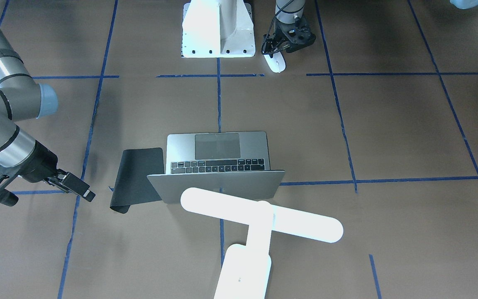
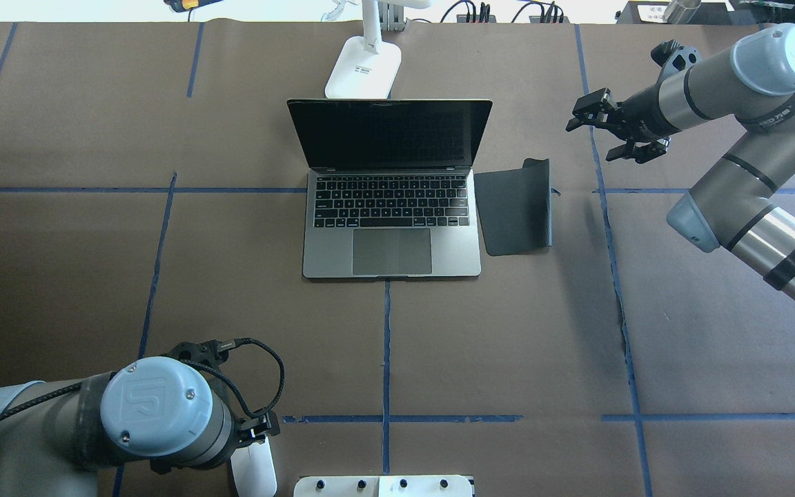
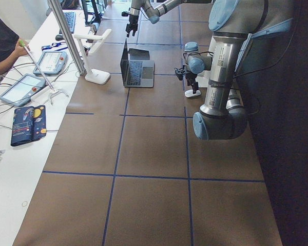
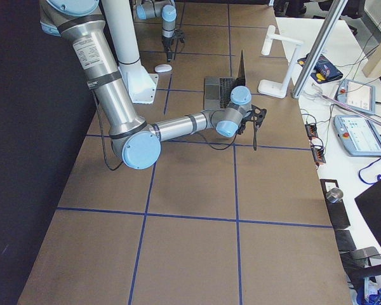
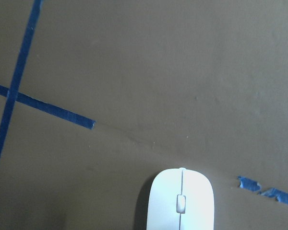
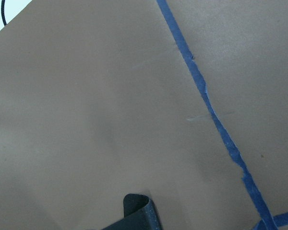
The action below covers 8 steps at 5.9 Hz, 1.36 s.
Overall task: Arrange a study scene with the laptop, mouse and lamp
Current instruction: 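Release the mousepad with the right gripper while the left gripper lowers onto the mouse, then grasp the white mouse with the left gripper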
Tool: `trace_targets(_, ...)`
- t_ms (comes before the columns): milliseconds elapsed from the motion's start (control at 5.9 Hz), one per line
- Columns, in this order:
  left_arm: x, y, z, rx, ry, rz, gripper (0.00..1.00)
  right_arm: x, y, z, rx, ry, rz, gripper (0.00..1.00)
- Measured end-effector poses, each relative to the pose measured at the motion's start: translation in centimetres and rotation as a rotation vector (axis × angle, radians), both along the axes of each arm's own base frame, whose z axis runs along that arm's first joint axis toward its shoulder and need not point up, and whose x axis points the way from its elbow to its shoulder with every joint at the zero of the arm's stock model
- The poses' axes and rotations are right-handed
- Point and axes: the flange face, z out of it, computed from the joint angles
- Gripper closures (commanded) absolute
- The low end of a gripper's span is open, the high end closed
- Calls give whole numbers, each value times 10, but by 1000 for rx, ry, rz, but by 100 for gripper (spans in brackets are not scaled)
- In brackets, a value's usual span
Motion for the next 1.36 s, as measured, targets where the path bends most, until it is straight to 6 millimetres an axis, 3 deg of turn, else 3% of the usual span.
trace_targets(339, 12, 8, 2, 3, 39, 15, 0, 3, 3, -2, 5, -3, 1, 0)
trace_targets(1357, 33, 5, 24, 6, 79, 11, 0, 4, 8, -9, 19, -10, 2, 0)
